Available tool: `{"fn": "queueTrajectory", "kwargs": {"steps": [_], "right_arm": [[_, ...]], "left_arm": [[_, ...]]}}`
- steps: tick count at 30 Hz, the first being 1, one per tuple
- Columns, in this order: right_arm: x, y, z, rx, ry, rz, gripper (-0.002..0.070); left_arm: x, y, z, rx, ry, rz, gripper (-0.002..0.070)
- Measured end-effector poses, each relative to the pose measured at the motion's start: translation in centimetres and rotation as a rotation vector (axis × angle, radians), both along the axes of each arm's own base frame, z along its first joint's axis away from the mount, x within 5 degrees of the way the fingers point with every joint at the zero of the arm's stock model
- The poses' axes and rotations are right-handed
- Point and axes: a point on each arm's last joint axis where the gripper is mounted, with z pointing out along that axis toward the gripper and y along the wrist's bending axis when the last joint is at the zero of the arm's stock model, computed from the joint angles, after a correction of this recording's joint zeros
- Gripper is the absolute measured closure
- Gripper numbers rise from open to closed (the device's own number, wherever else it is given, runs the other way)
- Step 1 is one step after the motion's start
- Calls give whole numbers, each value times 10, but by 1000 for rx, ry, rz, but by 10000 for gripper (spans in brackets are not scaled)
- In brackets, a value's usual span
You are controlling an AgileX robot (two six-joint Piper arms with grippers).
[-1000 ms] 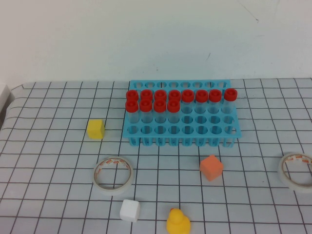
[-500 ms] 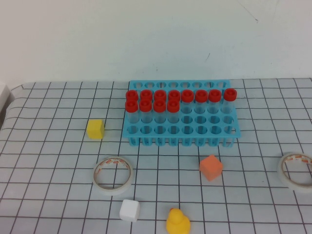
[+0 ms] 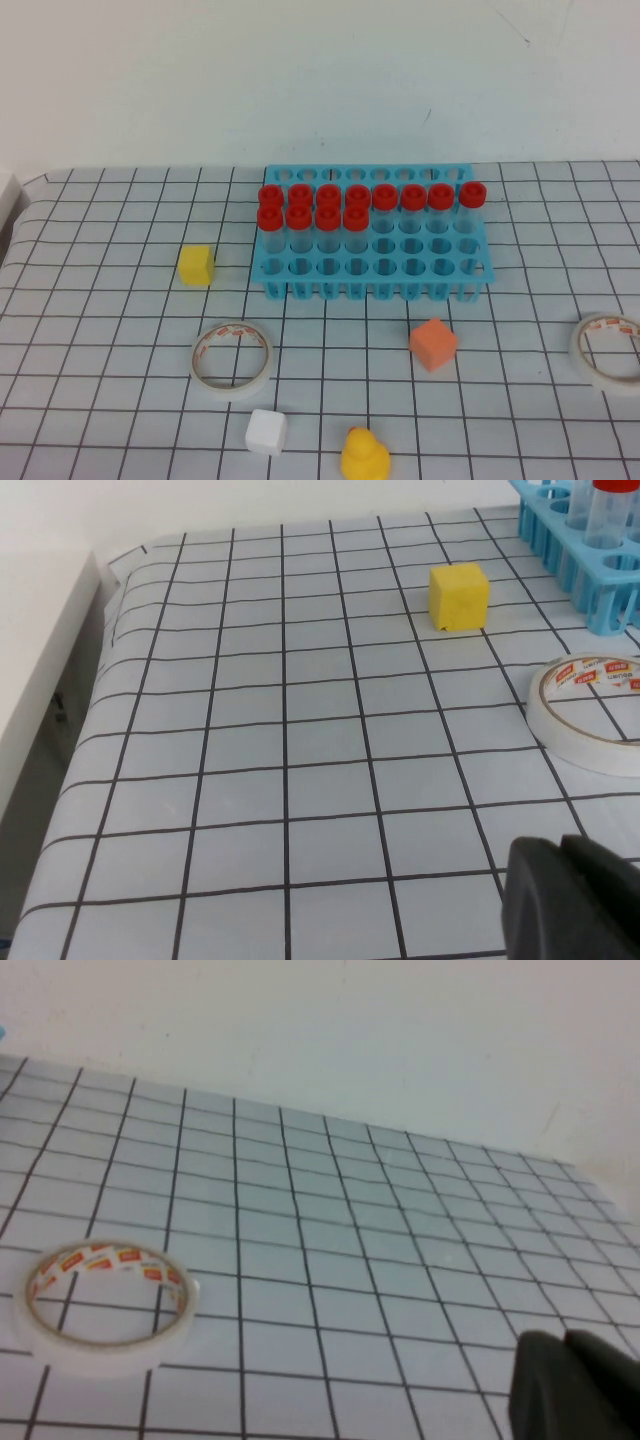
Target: Place the test tubes
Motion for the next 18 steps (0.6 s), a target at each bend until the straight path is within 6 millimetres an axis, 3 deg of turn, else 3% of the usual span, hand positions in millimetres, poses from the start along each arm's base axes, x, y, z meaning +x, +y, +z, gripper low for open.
{"fn": "queueTrajectory", "kwargs": {"steps": [8,18], "right_arm": [[4,3,-24,66,42,29,678],[3,11,-30,211,90,87,678]], "left_arm": [[0,0,0,0,0,0,675],[0,0,0,2,0,0,675]]}}
